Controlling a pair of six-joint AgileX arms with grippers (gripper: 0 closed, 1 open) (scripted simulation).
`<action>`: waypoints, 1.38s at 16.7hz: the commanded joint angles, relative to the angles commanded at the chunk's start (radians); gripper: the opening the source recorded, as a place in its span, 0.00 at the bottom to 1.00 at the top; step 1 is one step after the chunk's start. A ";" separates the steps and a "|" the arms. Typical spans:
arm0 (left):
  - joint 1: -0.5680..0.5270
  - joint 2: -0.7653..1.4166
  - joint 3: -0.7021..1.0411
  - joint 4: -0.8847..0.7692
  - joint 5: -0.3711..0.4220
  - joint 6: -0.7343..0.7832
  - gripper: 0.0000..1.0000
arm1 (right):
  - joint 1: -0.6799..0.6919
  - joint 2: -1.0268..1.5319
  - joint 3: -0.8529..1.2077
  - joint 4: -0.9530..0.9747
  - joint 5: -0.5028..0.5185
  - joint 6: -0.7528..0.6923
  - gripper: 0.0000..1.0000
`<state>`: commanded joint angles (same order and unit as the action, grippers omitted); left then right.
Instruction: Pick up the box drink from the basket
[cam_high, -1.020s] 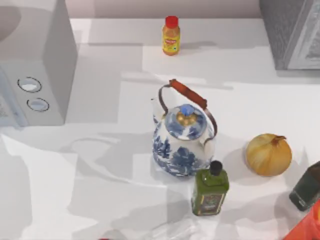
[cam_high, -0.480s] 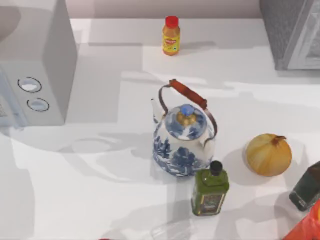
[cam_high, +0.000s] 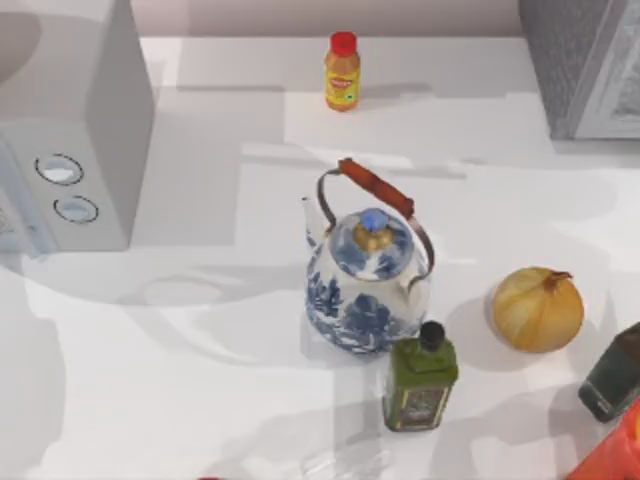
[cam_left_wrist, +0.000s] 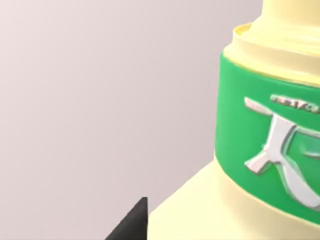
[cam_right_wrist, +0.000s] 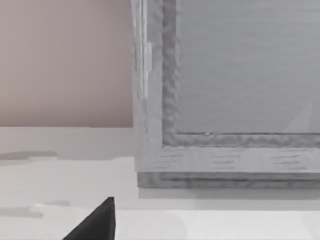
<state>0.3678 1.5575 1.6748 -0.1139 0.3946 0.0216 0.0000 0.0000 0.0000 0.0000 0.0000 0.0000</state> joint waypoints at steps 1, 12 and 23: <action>0.000 0.000 0.000 0.000 0.000 0.000 0.00 | 0.000 0.000 0.000 0.000 0.000 0.000 1.00; -0.086 -0.313 -0.324 0.023 -0.090 -0.005 0.00 | 0.000 0.000 0.000 0.000 0.000 0.000 1.00; -0.267 -1.213 -1.320 0.083 -0.285 -0.016 0.00 | 0.000 0.000 0.000 0.000 0.000 0.000 1.00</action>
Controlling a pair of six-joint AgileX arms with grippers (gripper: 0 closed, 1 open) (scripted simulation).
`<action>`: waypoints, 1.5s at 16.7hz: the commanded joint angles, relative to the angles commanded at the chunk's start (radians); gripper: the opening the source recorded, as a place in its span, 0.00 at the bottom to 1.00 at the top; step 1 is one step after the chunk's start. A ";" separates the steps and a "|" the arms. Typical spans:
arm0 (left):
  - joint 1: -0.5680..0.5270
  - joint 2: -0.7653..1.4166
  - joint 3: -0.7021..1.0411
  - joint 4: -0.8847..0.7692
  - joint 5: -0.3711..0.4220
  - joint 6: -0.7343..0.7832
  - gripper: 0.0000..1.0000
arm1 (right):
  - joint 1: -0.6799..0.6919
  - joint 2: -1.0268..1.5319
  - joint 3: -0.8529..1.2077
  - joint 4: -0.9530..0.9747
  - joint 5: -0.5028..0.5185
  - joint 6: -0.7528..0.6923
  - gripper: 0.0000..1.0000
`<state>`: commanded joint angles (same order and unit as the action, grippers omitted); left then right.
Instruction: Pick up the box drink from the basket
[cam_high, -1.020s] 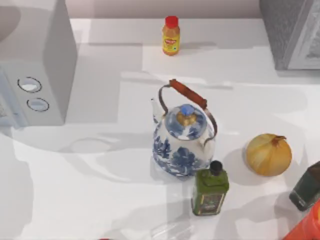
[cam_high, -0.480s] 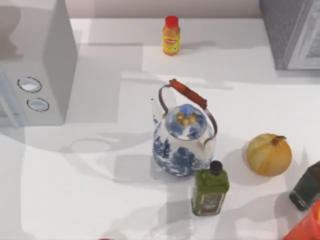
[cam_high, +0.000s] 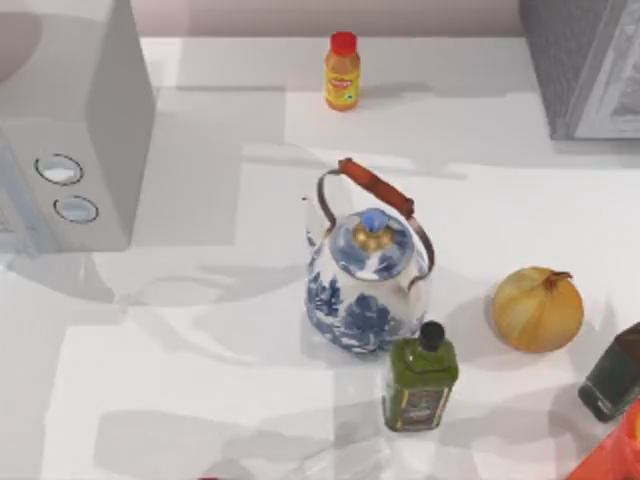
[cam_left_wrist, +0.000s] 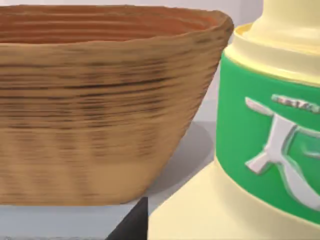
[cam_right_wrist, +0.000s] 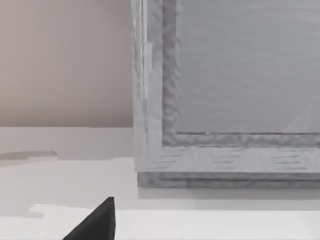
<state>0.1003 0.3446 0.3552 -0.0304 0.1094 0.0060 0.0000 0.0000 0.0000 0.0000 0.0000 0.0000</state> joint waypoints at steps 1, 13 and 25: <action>-0.018 -0.074 -0.078 0.005 -0.019 -0.001 0.00 | 0.000 0.000 0.000 0.000 0.000 0.000 1.00; -0.098 -0.338 -0.355 0.030 -0.109 -0.004 0.00 | 0.000 0.000 0.000 0.000 0.000 0.000 1.00; -0.620 0.331 -0.199 0.609 -0.759 0.046 0.00 | 0.000 0.000 0.000 0.000 0.000 0.000 1.00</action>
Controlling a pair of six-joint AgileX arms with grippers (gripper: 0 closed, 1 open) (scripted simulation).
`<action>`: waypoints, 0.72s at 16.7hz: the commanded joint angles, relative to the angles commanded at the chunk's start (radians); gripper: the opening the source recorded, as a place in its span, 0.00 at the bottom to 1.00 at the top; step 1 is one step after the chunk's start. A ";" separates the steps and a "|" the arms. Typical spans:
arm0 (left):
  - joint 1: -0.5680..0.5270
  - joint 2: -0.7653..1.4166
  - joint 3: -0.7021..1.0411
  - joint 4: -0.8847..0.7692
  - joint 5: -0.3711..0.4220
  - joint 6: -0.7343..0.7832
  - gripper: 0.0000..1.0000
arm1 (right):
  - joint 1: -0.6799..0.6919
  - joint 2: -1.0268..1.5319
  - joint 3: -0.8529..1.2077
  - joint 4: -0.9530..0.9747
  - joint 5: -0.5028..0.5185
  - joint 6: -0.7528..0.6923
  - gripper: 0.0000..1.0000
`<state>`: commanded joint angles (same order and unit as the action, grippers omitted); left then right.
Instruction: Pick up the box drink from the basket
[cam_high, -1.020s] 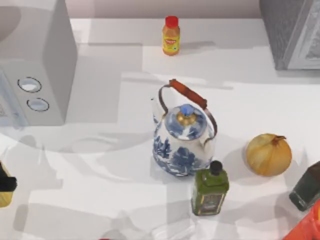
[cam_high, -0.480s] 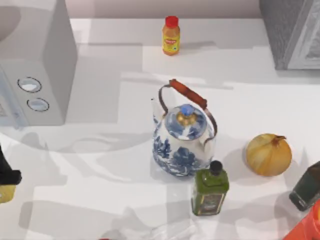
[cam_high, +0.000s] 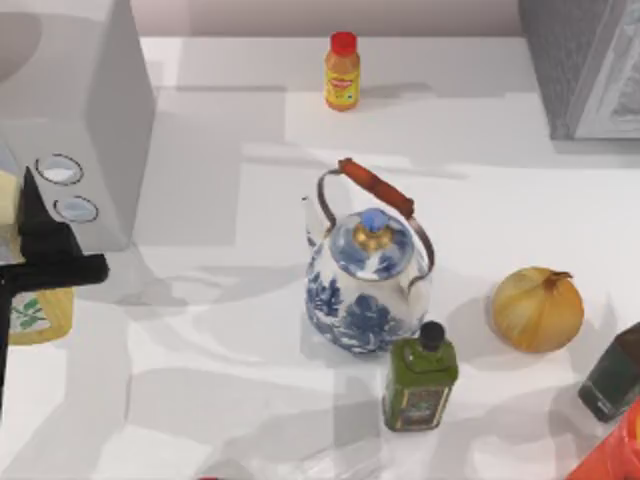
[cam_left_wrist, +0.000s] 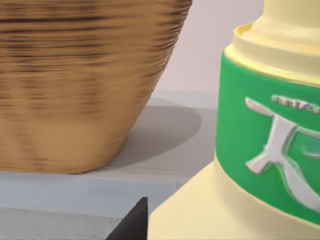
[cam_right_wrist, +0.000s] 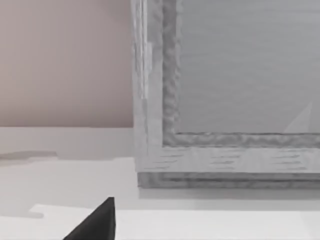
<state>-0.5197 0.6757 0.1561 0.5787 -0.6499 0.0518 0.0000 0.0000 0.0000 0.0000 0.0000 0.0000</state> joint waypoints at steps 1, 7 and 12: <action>-0.058 0.081 0.018 0.066 -0.077 0.005 0.00 | 0.000 0.000 0.000 0.000 0.000 0.000 1.00; -0.342 0.483 0.105 0.393 -0.459 0.026 0.00 | 0.000 0.000 0.000 0.000 0.000 0.000 1.00; -0.439 0.609 0.132 0.503 -0.587 0.034 0.00 | 0.000 0.000 0.000 0.000 0.000 0.000 1.00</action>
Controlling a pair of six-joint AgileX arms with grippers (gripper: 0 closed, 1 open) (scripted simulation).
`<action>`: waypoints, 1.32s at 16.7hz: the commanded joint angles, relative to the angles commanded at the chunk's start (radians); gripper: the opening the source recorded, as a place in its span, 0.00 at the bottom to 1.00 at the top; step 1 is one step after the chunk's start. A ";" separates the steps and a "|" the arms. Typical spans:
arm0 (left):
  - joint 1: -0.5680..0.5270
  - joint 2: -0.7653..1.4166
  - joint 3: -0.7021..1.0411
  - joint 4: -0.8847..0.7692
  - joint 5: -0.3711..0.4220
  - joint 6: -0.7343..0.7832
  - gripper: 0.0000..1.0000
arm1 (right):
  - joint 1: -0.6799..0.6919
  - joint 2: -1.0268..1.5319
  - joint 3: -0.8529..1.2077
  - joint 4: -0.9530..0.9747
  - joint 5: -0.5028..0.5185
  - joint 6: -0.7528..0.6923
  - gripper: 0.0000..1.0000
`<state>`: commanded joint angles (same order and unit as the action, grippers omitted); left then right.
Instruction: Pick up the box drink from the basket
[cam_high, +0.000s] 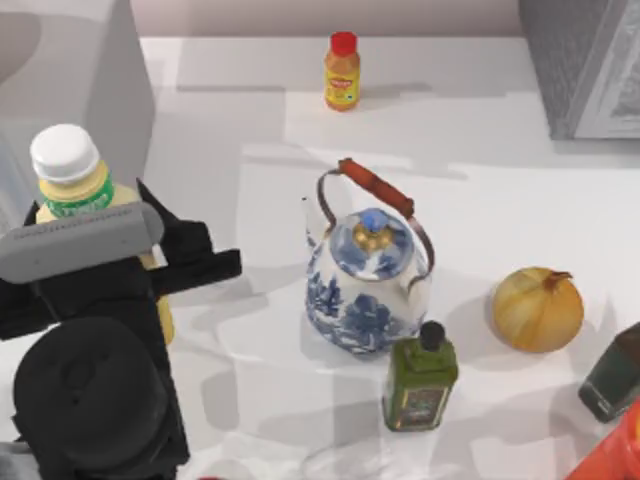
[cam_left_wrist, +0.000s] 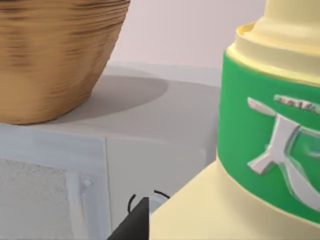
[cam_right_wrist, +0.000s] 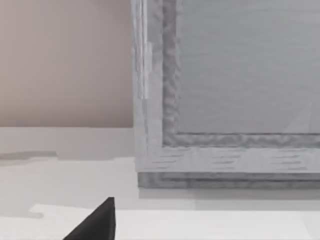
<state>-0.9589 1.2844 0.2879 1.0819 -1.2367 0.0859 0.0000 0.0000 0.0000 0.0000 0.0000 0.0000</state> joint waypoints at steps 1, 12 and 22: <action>0.000 0.000 0.000 0.000 0.000 0.000 0.00 | 0.000 0.000 0.000 0.000 0.000 0.000 1.00; 0.127 0.271 -0.013 0.258 0.142 -0.021 0.00 | 0.000 0.000 0.000 0.000 0.000 0.000 1.00; 0.189 0.364 -0.018 0.350 0.194 -0.032 0.23 | 0.000 0.000 0.000 0.000 0.000 0.000 1.00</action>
<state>-0.7699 1.6486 0.2703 1.4314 -1.0424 0.0540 0.0000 0.0000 0.0000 0.0000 0.0000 0.0000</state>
